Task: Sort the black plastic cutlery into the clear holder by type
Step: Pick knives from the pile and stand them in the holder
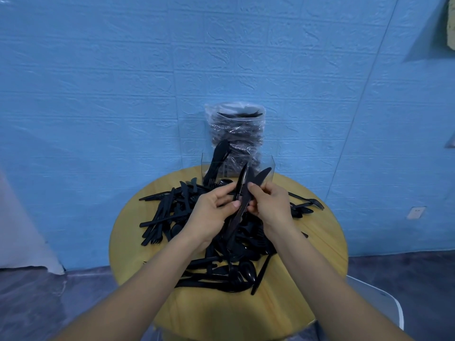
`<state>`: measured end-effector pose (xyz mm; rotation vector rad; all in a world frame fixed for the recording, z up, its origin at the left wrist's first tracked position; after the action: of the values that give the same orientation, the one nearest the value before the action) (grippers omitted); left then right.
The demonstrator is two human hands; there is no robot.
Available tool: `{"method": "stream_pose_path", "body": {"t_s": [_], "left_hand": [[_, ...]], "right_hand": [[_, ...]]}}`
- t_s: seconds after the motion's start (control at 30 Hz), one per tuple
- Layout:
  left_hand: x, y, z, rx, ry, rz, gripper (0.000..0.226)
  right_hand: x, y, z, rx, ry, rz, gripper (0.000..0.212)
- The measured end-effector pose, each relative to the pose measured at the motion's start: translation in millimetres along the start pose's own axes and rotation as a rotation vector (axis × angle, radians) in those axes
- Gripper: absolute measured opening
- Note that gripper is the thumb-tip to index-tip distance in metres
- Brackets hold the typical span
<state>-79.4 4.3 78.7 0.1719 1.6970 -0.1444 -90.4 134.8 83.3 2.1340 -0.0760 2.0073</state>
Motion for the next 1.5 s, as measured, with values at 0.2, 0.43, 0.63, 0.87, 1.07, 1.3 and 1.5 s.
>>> {"method": "stream_pose_path", "body": {"t_s": [0.2, 0.43, 0.63, 0.87, 1.07, 1.3, 1.5], "left_hand": [[4, 0, 0, -0.026, -0.007, -0.046, 0.048], [5, -3, -1, -0.026, -0.023, 0.025, 0.047], [9, 0, -3, 0.015, -0.075, 0.164, 0.041], [6, 8, -3, 0.031, -0.046, 0.120, 0.041], [6, 8, -3, -0.001, -0.035, 0.121, 0.039], [14, 11, -3, 0.030, -0.097, 0.227, 0.035], [16, -2, -4, -0.027, -0.051, 0.044, 0.045]], "right_hand": [[8, -2, 3, -0.085, -0.096, 0.185, 0.023], [9, 3, 6, 0.051, -0.118, 0.172, 0.025], [5, 3, 5, 0.112, -0.029, 0.060, 0.028], [-5, 8, 3, 0.133, 0.069, -0.113, 0.029], [-5, 6, 4, 0.148, 0.052, -0.153, 0.019], [-13, 5, -3, 0.094, 0.061, -0.118, 0.009], [-15, 9, -10, 0.147, 0.034, -0.067, 0.013]]}}
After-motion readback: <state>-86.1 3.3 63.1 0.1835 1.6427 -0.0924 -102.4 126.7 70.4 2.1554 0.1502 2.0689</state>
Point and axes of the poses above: each hand's wrist, its own z-axis away from the middle knuckle, its own y-axis out of the palm, x = y × z, the point moved 8 cm from there along -z, towards the middle knuckle, and after that the axes turned 3 degrees about x, right-handed, at the moved point
